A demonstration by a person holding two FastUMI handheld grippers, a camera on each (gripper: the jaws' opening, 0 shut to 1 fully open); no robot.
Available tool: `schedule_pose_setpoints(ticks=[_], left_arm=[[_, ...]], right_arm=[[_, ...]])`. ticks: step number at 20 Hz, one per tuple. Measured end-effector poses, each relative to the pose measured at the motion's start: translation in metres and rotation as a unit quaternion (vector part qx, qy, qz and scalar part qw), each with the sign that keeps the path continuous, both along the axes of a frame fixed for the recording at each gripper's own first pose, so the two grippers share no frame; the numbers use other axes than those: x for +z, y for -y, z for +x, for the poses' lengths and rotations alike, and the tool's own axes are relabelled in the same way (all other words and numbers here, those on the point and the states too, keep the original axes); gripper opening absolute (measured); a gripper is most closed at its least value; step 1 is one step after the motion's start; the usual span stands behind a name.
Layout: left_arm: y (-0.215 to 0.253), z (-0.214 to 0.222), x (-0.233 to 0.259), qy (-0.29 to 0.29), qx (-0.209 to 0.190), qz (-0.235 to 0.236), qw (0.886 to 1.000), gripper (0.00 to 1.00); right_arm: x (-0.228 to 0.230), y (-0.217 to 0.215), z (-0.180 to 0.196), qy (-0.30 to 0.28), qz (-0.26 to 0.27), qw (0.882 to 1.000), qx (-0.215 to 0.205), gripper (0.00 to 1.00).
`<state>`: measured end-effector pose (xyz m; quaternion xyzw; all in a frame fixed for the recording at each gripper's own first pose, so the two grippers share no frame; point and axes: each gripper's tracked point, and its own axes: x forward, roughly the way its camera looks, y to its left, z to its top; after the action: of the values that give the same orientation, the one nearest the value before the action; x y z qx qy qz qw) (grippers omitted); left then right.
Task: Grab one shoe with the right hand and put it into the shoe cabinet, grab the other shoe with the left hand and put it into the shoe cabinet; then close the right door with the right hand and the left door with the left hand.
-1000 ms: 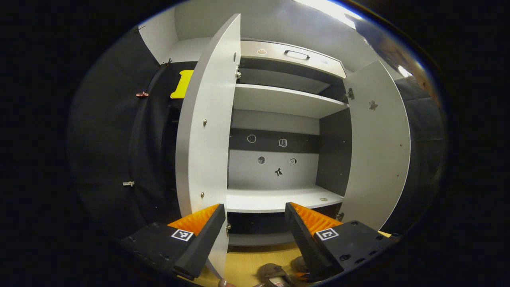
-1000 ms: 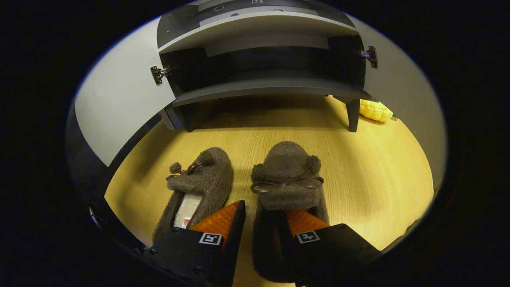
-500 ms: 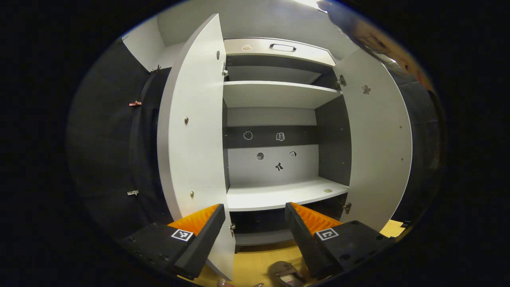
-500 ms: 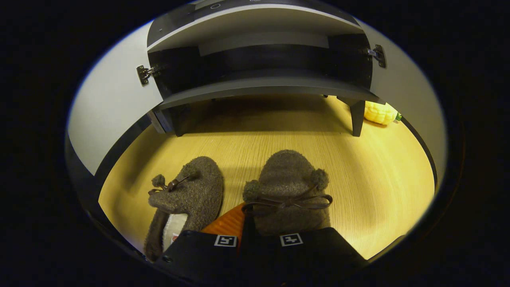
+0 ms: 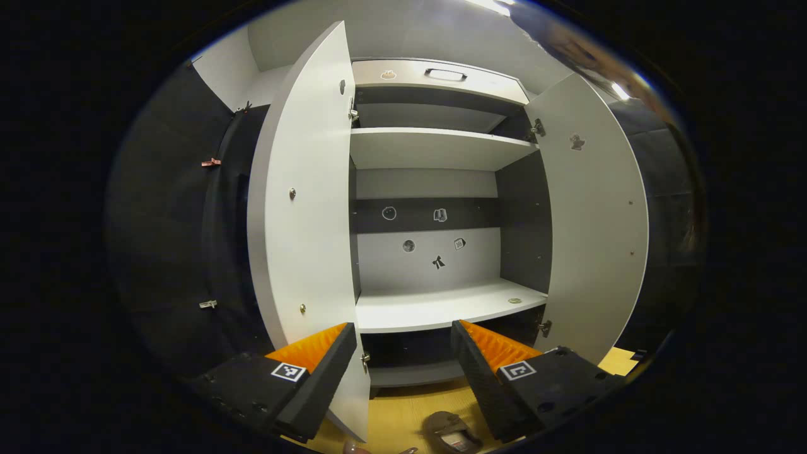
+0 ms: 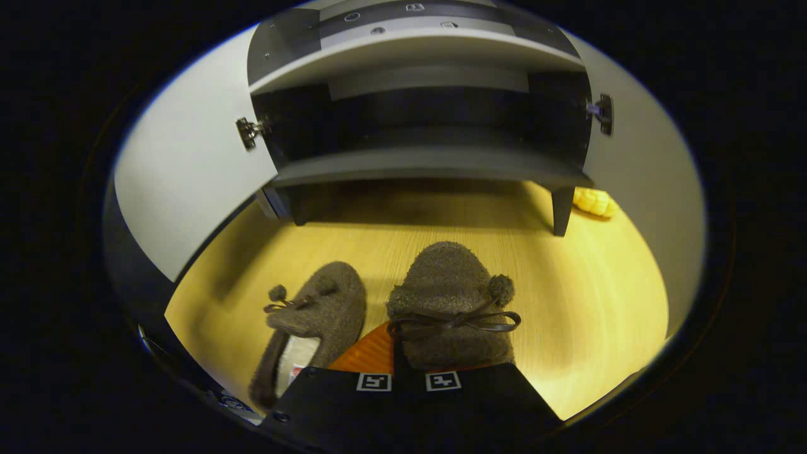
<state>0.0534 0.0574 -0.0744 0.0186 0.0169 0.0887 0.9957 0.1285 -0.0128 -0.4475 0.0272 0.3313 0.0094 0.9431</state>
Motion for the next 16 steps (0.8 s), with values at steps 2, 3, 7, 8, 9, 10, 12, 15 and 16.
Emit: schedule_pose_setpoints(ticks=[2,3,7,8,9,10,12,15,16], left_arm=[[0.009,-0.007,-0.003,-0.013,-0.012,-0.003,1.0,0.96],[0.013,-0.012,-0.004,-0.018,-0.016,-0.004,1.0,0.95],[0.03,-0.027,0.005,-0.014,-0.033,-0.031,0.999,0.96],[0.033,-0.029,0.01,-0.01,-0.038,-0.04,0.998,0.96],[0.037,-0.032,0.015,-0.004,-0.043,-0.044,0.998,0.95],[0.039,-0.033,0.021,0.001,-0.048,-0.043,0.998,0.95],[0.045,-0.034,0.027,0.003,-0.061,-0.033,0.998,0.96],[0.053,-0.033,0.031,-0.002,-0.075,-0.029,0.997,0.96],[0.056,-0.032,0.033,-0.001,-0.079,-0.034,0.996,0.95]], right_arm=[[0.044,0.0,0.005,0.027,-0.006,1.0,0.007,0.05],[0.067,-0.001,0.009,0.044,-0.005,0.999,0.009,0.05],[0.164,0.0,0.032,0.114,-0.018,0.993,0.013,0.05],[0.184,0.001,0.038,0.129,-0.023,0.991,0.014,0.05],[0.207,0.003,0.042,0.14,-0.03,0.99,0.014,0.05],[0.229,0.006,0.048,0.153,-0.038,0.987,0.013,0.05],[0.262,0.013,0.066,0.175,-0.055,0.983,0.01,0.05],[0.304,0.017,0.101,0.2,-0.057,0.978,0.006,0.05],[0.316,0.017,0.115,0.204,-0.054,0.978,0.005,0.05]])
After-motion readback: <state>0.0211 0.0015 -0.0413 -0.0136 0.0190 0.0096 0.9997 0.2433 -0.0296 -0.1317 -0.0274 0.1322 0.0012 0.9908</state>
